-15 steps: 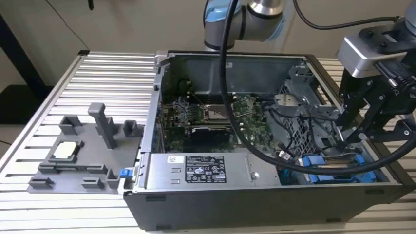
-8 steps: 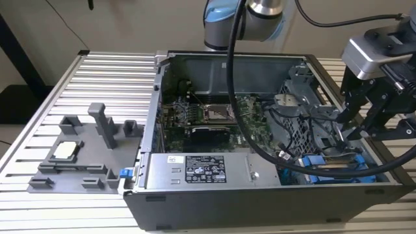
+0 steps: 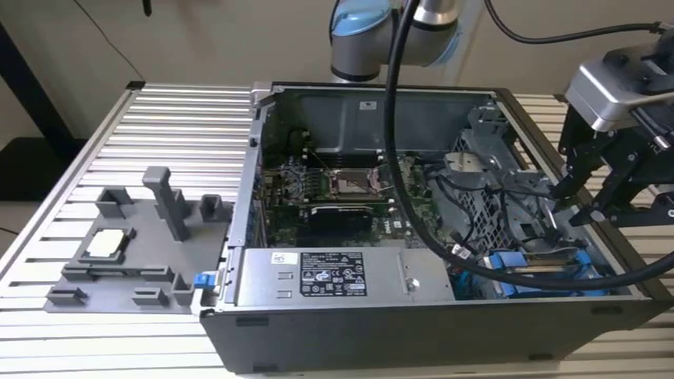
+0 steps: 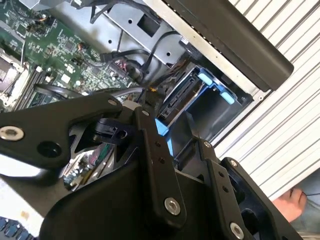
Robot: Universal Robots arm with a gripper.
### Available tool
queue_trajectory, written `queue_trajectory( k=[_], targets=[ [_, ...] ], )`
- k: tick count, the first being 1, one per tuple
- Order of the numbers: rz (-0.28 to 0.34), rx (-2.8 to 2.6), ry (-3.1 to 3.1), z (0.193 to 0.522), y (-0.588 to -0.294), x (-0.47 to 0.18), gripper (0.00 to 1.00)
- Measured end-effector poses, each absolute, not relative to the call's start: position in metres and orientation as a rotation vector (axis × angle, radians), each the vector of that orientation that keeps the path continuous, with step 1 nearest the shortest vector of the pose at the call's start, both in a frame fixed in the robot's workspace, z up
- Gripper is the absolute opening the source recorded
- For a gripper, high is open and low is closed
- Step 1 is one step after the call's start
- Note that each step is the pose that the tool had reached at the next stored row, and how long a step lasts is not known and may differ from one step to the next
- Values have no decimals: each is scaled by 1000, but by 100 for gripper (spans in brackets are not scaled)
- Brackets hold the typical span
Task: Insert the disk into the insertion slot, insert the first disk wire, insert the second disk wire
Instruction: 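Insert the first disk wire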
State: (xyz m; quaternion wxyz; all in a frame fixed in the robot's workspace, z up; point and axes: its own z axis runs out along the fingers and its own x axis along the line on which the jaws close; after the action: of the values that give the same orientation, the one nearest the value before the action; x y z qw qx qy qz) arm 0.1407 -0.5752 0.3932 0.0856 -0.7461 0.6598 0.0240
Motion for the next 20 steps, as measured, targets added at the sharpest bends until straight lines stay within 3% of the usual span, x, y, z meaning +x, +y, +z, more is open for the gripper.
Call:
queue_trajectory(
  k=[10,13,15,20],
  targets=[
    [71,-2224,1966,391,-575,141,41],
    [71,-2224,1966,391,-575,141,32],
    [71,-2224,1965,391,-575,141,20],
    [71,-2224,1966,391,-575,141,19]
  ],
)
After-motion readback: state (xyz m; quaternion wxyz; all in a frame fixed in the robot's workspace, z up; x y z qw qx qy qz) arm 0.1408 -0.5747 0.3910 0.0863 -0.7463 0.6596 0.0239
